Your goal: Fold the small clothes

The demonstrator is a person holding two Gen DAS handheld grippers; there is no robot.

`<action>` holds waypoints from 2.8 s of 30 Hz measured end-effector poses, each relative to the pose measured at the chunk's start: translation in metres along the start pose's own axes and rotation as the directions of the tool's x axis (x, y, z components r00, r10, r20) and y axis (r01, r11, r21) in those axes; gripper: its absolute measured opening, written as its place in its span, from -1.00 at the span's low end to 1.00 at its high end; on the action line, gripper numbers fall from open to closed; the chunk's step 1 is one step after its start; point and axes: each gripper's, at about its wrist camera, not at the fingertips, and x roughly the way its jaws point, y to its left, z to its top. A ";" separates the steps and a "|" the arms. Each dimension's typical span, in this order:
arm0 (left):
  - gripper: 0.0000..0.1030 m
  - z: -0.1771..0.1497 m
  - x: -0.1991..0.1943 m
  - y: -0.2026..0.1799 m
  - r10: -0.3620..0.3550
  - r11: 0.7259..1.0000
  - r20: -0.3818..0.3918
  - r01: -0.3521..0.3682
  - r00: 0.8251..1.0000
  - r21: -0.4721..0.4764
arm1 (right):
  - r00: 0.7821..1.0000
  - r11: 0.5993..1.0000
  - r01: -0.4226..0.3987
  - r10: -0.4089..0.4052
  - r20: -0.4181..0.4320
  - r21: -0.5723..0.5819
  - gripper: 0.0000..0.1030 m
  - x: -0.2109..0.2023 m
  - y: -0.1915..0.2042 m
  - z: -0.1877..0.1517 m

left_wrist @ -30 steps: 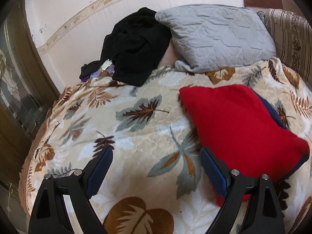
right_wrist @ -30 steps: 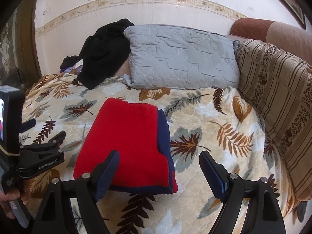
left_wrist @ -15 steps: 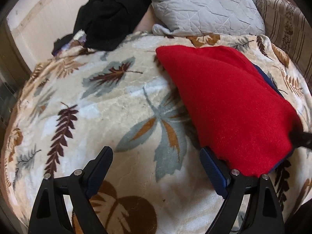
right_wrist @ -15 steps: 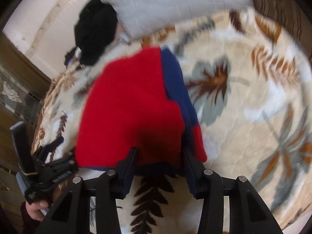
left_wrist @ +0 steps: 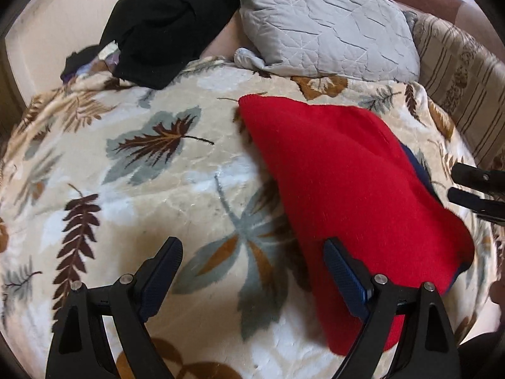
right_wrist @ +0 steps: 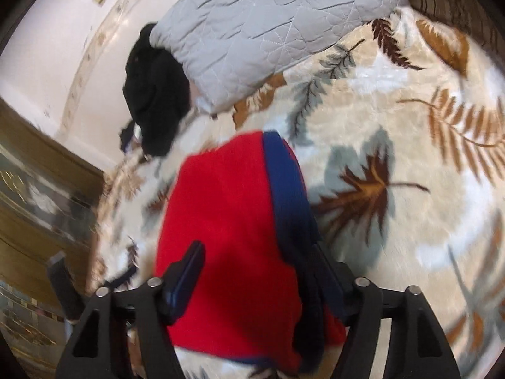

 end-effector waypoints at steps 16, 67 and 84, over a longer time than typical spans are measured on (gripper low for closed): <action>0.77 0.001 -0.013 -0.012 0.118 0.990 0.113 -0.125 0.987 0.060 | 0.998 0.998 -0.061 0.062 0.029 -0.020 0.44 0.007 0.003 -0.005; 0.77 0.001 -0.021 -0.027 0.027 0.996 0.152 -0.040 0.988 0.081 | 0.994 0.995 -0.091 0.093 0.050 -0.034 0.44 0.001 0.003 -0.005; 0.77 0.009 -0.011 -0.031 0.023 0.996 0.150 -0.036 0.988 0.084 | 0.988 0.989 -0.126 0.132 0.075 -0.079 0.45 0.000 0.001 0.003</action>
